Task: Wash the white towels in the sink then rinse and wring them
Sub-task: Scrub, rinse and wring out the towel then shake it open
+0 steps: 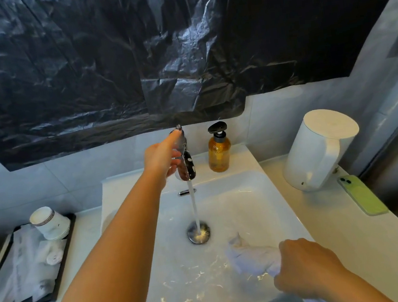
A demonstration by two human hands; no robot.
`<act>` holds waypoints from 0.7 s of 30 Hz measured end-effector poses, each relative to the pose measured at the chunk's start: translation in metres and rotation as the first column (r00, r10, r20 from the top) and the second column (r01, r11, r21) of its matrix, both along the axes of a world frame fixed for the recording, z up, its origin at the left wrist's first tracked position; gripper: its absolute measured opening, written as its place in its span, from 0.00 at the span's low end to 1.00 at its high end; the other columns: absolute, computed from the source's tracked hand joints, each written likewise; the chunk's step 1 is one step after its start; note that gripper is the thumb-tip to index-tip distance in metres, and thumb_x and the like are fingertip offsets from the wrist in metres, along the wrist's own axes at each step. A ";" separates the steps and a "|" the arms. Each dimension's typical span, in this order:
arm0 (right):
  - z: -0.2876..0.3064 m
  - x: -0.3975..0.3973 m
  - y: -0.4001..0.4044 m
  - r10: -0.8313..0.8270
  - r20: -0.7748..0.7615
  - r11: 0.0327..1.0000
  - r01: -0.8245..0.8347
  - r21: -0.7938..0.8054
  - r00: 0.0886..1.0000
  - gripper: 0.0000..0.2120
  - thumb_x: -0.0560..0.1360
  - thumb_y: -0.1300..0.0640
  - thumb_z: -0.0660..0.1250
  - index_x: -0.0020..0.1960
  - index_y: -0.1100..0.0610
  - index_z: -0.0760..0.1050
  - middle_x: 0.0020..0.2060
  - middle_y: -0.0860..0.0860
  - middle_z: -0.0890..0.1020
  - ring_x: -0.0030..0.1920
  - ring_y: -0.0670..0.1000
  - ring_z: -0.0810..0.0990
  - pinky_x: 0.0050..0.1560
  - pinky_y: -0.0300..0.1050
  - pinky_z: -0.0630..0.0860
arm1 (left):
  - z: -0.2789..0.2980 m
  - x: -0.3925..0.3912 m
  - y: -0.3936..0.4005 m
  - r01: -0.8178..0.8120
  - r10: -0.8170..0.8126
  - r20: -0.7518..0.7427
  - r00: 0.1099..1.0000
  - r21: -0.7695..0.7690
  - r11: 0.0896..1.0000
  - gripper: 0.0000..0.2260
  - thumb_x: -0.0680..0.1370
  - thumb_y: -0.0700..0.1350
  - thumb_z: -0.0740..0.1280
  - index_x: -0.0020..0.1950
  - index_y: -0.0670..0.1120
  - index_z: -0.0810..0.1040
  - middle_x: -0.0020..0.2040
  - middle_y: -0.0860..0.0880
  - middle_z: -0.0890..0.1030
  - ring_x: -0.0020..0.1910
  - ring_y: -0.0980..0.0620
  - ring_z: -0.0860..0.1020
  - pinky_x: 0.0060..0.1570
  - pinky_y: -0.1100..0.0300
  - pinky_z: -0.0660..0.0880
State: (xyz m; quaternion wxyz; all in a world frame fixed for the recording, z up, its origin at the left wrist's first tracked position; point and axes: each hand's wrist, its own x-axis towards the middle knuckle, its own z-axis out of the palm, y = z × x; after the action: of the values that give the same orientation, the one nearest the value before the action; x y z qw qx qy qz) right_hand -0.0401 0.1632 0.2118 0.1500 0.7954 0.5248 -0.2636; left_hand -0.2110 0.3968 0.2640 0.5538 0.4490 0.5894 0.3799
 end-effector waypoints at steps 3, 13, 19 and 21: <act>0.003 0.006 -0.001 0.001 -0.016 1.000 -0.001 0.012 1.000 0.20 0.70 0.48 0.63 0.62 0.49 0.72 0.52 0.46 0.77 0.53 0.50 0.78 0.45 0.39 0.71 | -0.011 -0.004 0.000 0.027 -0.028 -0.024 0.999 -0.037 0.999 0.24 0.77 0.60 0.67 0.63 0.43 0.76 0.58 0.45 0.80 0.52 0.47 0.77 0.46 0.56 0.74; 0.023 0.023 -0.013 -0.102 -0.147 0.973 0.130 0.193 0.984 0.13 0.62 0.47 0.63 0.45 0.48 0.70 0.39 0.43 0.77 0.40 0.47 0.78 0.38 0.40 0.74 | -0.039 -0.006 -0.059 -0.160 0.163 -0.026 0.986 0.092 0.983 0.13 0.76 0.55 0.71 0.49 0.47 0.74 0.47 0.47 0.80 0.49 0.47 0.81 0.52 0.50 0.78; 0.048 0.020 -0.006 -0.129 -0.484 0.892 0.314 0.325 0.866 0.13 0.61 0.50 0.71 0.42 0.54 0.74 0.37 0.50 0.79 0.36 0.51 0.76 0.35 0.43 0.70 | -0.078 -0.022 -0.161 -0.245 0.251 0.010 0.968 -0.168 0.955 0.19 0.73 0.33 0.71 0.62 0.43 0.75 0.44 0.44 0.80 0.40 0.50 0.76 0.44 0.57 0.72; 0.056 0.015 -0.004 -0.106 -0.548 0.871 0.343 0.351 0.830 0.13 0.58 0.51 0.71 0.40 0.55 0.74 0.35 0.50 0.78 0.34 0.51 0.75 0.34 0.43 0.70 | -0.079 -0.028 -0.182 -0.167 0.181 0.050 0.982 -0.201 0.965 0.30 0.73 0.34 0.72 0.73 0.46 0.68 0.59 0.46 0.80 0.53 0.50 0.77 0.56 0.55 0.68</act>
State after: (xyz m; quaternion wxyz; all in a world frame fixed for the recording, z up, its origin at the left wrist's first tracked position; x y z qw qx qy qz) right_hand -0.0251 0.1590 0.2674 -0.2092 0.7666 0.4906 -0.3575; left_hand -0.2393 0.2146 0.1855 0.5795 0.3258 0.6418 0.3823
